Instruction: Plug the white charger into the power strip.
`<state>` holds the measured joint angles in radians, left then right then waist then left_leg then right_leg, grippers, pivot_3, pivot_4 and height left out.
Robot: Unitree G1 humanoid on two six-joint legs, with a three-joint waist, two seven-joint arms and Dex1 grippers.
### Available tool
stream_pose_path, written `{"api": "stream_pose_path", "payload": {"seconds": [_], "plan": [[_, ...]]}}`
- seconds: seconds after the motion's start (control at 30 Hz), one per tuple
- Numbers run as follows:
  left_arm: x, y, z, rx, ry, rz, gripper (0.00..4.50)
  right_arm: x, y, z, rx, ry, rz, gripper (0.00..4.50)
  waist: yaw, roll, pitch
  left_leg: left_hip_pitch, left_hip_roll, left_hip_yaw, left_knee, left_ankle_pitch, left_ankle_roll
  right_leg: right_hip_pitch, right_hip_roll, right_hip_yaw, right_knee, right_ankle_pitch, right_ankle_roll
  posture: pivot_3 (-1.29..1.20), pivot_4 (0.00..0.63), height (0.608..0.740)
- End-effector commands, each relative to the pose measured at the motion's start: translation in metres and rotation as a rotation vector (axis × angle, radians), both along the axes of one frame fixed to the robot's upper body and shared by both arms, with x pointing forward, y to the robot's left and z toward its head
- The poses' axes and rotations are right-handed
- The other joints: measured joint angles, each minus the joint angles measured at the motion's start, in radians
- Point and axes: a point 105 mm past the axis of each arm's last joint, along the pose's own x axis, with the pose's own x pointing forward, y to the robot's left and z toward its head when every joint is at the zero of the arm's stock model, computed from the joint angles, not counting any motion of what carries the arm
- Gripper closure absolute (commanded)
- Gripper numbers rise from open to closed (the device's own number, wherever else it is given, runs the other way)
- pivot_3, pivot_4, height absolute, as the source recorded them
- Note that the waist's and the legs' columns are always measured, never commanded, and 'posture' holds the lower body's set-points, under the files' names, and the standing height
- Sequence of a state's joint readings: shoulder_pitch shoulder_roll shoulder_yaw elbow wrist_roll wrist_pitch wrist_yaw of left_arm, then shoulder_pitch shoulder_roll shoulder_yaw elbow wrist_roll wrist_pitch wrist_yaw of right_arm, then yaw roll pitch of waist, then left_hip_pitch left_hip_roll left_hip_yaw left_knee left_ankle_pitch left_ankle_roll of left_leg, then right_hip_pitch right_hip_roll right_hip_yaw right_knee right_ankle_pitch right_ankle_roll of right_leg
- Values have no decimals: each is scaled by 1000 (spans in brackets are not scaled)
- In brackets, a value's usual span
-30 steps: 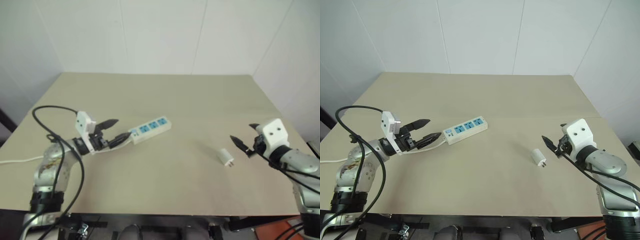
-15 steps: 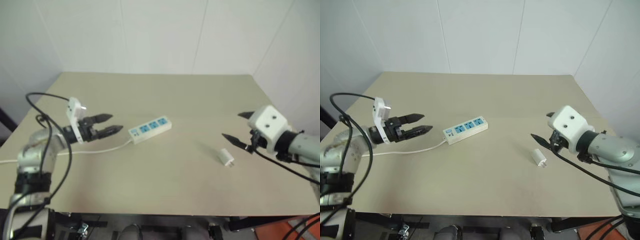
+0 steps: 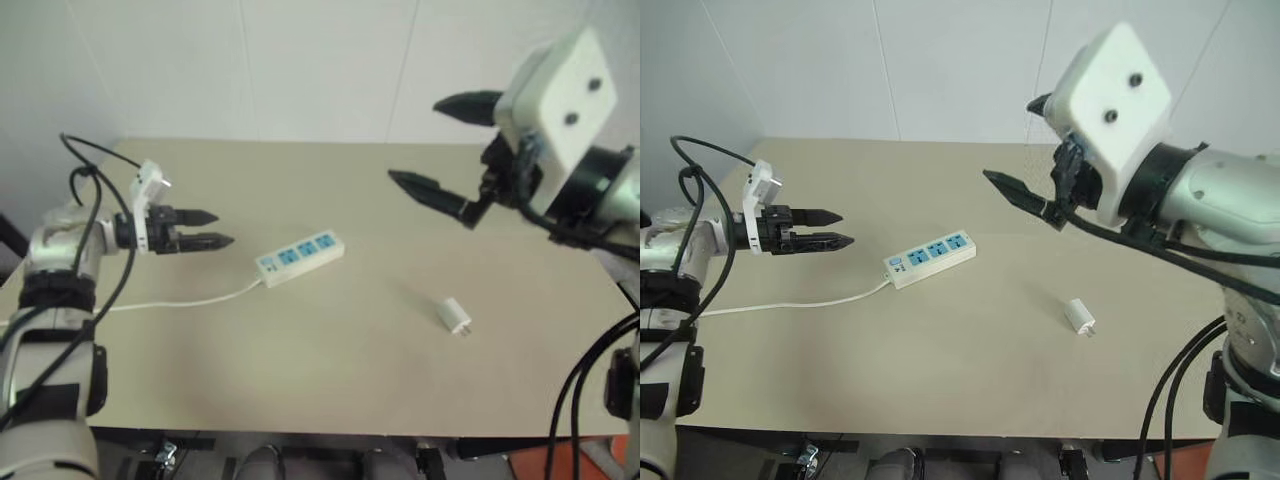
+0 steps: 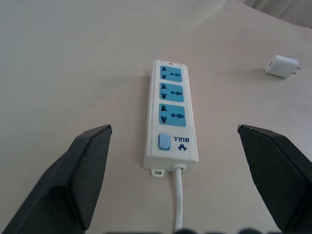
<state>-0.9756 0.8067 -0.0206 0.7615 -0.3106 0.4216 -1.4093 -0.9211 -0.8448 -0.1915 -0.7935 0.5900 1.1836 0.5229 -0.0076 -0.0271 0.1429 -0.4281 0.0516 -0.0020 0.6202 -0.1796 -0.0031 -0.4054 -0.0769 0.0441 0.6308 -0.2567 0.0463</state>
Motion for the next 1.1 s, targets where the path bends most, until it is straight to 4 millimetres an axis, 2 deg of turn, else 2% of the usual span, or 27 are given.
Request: {"api": "stream_pose_path", "payload": {"seconds": [0.03, 0.07, 0.13, 0.2, 0.27, 0.37, 0.5, 0.63, 0.83, 1.1], "plan": [[-3, 4, 2, -21, -53, 13, 0, 14, -54, -28, 41, 76, -301, 218, 6, 0, 0, 0, 0, -1, 0, 0, 0, 1, 0, -1, 0, 0, 0, 0, 150, 740], [-4, 4, -2, -25, -58, 23, 0, 17, -69, -48, 8, 133, -382, 218, 11, -1, -1, -1, 0, 0, 1, 0, 0, 1, -1, -1, 0, 0, 1, 0, 150, 740], [-5, 4, -11, -46, -72, 54, 0, 21, -97, -71, 66, 245, -510, 218, 10, -1, -1, -2, -1, 0, 4, -1, 2, 1, -1, 0, 0, 1, 1, 0, 150, 740], [-8, 1, -21, -60, -75, 73, 0, 20, -110, -82, 88, 302, -564, 218, 7, 0, 0, -2, -2, 1, 6, -1, 1, 0, -2, 2, -1, 1, 2, 0, 150, 740], [-13, -2, -35, -25, -69, 77, 0, 22, -116, -91, 0, 323, -616, 218, 6, 0, 0, -1, -1, 1, 6, -1, 1, 0, -1, 2, 2, 1, 2, 0, 150, 740], [-16, -8, -69, 37, -32, 79, 0, 32, -116, -110, -84, 394, -628, 218, -2, 0, 0, 7, 0, 0, 5, 0, 2, 4, 0, 2, 2, 1, 0, 0, 150, 740], [-7, -17, -87, 49, -46, 91, 0, 38, -114, -130, -105, 491, -613, 218, -5, 0, 0, 13, 0, 1, 6, 0, 2, 12, 0, 2, 0, 1, -1, 0, 150, 740], [11, -30, -92, 44, -116, 116, 0, 41, -108, -139, -112, 506, -600, 218, -2, 0, 0, 11, 0, 0, 6, 0, 2, 12, 0, 2, -1, 1, 0, 0, 150, 740], [32, -47, -84, -20, -178, 136, 0, 40, -99, -146, -113, 502, -586, 218, 6, 0, 0, 4, -2, 0, 7, 0, 2, 6, 0, 2, -2, 2, 2, 0, 150, 740], [33, -66, -100, -8, -105, 72, 0, 37, -98, -146, -98, 483, -611, 218, 2, 0, 0, 4, -2, 0, 7, 0, 2, 6, 0, 2, 0, 2, 3, 0, 150, 740]]}}
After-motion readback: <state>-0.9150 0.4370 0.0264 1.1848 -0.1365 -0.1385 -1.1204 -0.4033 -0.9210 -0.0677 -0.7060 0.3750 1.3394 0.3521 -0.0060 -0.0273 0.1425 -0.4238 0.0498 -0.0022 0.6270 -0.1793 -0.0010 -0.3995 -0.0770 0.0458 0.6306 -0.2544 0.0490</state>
